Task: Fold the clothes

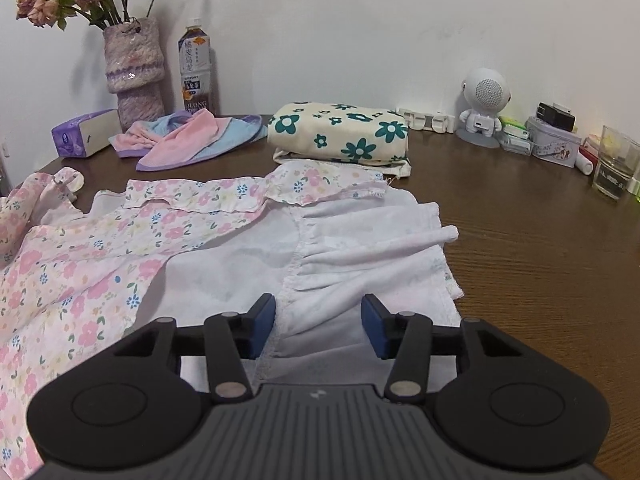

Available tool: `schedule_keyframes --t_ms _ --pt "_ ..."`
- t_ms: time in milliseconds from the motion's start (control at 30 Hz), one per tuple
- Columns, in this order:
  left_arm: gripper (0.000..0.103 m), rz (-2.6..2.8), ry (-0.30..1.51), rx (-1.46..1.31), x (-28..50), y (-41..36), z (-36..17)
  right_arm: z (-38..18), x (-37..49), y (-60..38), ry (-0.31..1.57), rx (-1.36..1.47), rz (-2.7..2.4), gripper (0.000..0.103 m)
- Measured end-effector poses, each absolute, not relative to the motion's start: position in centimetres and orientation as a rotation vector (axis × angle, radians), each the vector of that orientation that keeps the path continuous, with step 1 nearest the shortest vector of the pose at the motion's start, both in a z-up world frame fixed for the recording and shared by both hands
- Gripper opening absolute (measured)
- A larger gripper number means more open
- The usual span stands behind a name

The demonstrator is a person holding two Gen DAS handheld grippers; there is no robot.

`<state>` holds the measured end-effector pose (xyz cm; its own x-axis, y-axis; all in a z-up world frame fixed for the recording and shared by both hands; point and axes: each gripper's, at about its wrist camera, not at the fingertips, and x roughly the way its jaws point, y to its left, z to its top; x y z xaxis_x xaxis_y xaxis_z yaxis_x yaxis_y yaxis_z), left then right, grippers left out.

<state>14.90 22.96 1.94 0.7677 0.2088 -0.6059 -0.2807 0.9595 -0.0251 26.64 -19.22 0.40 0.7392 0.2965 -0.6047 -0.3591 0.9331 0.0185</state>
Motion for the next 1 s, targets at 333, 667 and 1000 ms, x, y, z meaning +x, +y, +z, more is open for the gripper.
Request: schedule_keyframes --t_ms 333,667,1000 --pt "0.093 0.195 0.459 -0.252 9.7 20.8 3.6 3.5 22.2 -21.5 0.514 0.052 0.490 0.082" --pt "0.096 0.123 0.430 -0.239 7.9 17.8 2.9 2.4 20.0 -21.0 0.560 -0.009 0.512 0.100" --pt "0.100 0.171 0.574 -0.319 9.2 18.6 1.4 1.5 20.3 -20.3 0.597 -0.052 0.490 0.102"
